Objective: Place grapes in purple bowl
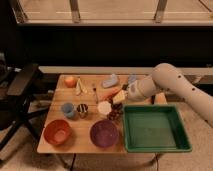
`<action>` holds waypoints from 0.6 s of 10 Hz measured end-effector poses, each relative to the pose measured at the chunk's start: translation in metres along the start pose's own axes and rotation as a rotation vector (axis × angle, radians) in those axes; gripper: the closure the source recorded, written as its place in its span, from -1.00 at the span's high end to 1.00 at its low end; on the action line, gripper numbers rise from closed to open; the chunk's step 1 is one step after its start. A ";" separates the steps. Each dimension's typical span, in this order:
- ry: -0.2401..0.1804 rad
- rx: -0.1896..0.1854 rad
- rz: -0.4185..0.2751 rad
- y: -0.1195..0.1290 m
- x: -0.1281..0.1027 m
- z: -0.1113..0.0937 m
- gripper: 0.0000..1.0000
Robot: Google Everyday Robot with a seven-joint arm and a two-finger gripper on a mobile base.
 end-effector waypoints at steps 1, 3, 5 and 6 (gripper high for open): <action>0.037 -0.024 -0.040 0.003 0.005 0.004 -1.00; 0.079 -0.047 -0.087 0.007 0.011 0.009 -1.00; 0.123 -0.053 -0.133 0.009 0.022 0.022 -1.00; 0.128 -0.050 -0.141 0.010 0.024 0.027 -1.00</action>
